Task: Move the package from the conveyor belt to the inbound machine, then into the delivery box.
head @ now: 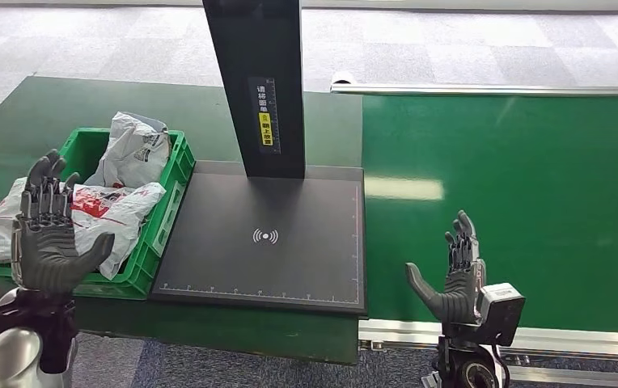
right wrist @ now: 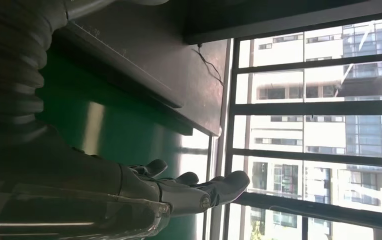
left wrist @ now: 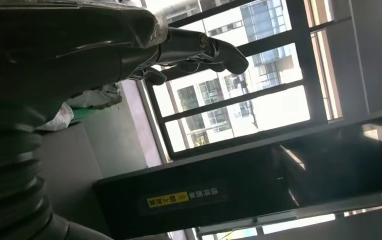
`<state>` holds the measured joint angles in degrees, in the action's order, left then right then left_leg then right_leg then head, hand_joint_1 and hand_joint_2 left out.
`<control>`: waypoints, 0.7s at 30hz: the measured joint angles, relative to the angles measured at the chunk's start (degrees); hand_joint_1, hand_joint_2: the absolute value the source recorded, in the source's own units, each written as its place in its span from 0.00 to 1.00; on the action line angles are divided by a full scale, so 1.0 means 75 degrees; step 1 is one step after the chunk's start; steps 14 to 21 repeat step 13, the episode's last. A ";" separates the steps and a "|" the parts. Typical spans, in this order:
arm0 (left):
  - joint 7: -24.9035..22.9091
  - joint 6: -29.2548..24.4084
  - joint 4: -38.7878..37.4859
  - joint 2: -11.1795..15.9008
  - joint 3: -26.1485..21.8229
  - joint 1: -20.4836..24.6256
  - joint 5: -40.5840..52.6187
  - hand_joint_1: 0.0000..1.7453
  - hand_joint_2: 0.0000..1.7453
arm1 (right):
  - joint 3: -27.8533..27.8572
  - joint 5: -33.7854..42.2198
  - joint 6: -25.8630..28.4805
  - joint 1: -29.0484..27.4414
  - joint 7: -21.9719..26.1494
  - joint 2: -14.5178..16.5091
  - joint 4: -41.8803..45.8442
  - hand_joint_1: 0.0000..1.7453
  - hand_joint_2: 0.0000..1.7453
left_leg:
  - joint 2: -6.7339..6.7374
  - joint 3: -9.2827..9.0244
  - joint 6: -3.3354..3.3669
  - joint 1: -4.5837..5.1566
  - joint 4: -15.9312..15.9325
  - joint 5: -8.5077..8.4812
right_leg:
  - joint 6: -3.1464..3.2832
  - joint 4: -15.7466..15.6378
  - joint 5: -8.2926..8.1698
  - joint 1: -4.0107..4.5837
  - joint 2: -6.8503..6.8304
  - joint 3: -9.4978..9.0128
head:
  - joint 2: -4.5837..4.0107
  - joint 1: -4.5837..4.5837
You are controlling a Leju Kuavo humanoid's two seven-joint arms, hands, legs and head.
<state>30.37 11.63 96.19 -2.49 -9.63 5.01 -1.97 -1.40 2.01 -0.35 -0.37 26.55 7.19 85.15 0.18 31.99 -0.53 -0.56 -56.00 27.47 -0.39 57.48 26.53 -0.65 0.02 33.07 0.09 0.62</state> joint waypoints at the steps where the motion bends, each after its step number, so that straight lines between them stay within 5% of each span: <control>1: -0.0091 0.0017 -0.0020 -0.0050 0.0123 -0.0023 -0.0149 0.00 1.00 | -0.0015 0.0004 -0.0011 0.0020 -0.0035 0.0005 -0.0018 0.00 1.00 | -0.0001 -0.0001 0.0000 0.0000 0.0000 0.0000 | 0.0000 0.0000 0.0000 0.0000 0.0000 -0.0001 | 0.0000 0.0001; 5: -0.0560 -0.0329 -0.0705 -0.0535 0.0697 -0.0146 -0.0845 0.00 1.00 | -0.0256 0.0007 -0.0058 0.0229 -0.0226 0.0089 -0.0429 0.00 1.00 | -0.0003 -0.0003 0.0000 0.0000 0.0000 0.0000 | 0.0000 0.0000 0.0000 -0.0001 0.0000 -0.0002 | 0.0000 0.0002; 10: -0.0029 -0.1717 -0.2269 -0.1244 0.1510 -0.0493 -0.0644 0.00 1.00 | -0.0707 0.0041 -0.0038 0.0402 -0.0223 0.0288 -0.1285 0.00 1.00 | -0.0003 0.0004 0.0000 0.0000 0.0000 0.0002 | -0.0001 0.0000 0.0000 -0.0001 0.0000 0.0004 | 0.0000 0.0001; 21: 0.0121 -0.2112 -0.2600 -0.1365 0.1721 -0.0653 -0.0522 0.00 1.00 | -0.0839 0.0095 -0.0031 0.0429 -0.0174 0.0339 -0.1589 0.00 1.00 | -0.0004 0.0008 -0.0001 0.0000 0.0000 0.0004 | -0.0001 0.0000 0.0002 -0.0001 0.0000 0.0008 | 0.0000 0.0002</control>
